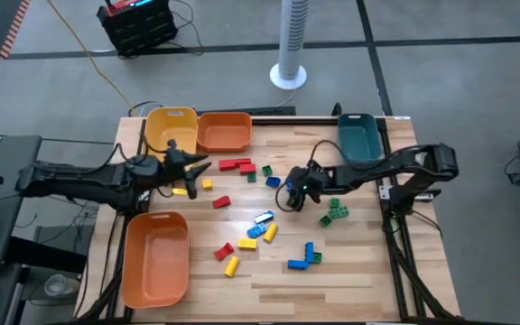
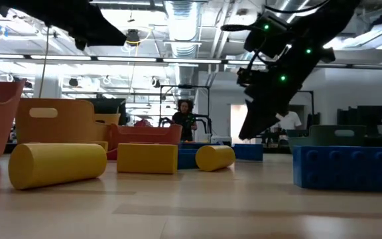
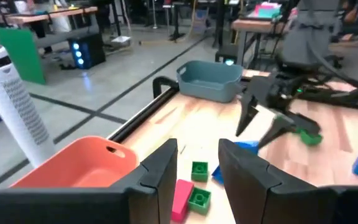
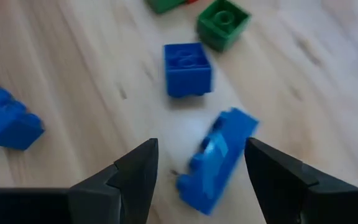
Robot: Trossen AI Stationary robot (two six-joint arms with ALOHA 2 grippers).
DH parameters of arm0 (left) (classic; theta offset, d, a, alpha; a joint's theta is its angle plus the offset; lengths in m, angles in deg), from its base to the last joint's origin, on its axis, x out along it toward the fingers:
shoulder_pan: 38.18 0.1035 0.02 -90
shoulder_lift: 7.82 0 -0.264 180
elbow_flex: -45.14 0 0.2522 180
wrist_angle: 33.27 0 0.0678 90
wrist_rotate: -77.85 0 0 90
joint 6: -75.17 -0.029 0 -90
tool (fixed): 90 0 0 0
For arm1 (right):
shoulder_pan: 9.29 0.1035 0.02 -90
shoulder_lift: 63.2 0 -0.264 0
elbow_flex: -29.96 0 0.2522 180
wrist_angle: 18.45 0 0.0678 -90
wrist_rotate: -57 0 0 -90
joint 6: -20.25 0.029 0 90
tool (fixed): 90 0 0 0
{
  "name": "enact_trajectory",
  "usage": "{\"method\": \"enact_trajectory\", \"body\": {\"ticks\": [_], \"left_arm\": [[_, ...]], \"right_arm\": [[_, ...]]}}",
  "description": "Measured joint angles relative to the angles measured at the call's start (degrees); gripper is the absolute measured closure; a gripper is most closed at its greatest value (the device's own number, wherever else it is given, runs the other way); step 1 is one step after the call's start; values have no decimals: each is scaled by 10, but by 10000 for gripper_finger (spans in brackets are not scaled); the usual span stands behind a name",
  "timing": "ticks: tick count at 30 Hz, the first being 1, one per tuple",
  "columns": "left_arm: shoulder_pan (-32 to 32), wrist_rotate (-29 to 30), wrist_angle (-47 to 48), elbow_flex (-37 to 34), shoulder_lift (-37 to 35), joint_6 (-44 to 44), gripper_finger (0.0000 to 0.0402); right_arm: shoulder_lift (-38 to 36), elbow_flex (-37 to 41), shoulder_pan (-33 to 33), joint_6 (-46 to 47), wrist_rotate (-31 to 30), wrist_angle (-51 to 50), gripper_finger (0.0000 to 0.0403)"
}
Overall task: Sort blocks
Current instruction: Put the blue game piece into the blue bin
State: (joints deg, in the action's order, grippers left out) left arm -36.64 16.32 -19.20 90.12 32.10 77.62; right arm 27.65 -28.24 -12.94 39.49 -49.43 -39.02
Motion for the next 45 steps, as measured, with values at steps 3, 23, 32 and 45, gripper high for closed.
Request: {"method": "enact_trajectory", "body": {"ticks": [3, 23, 32, 45], "left_arm": [[0, 1, -2, 4, 6, 5, 289], [-33, 0, 16, 4, 1, 23, 289], [-33, 0, 18, 4, 1, 30, 289], [-33, 0, 39, 4, 1, 41, 289]], "right_arm": [[26, -10, 4, 16, -16, -2, 148], [-36, -34, 20, 15, -57, -77, 211], [4, -40, 11, 59, -59, -108, 162], [93, -42, -5, 69, -62, -62, 166]]}}
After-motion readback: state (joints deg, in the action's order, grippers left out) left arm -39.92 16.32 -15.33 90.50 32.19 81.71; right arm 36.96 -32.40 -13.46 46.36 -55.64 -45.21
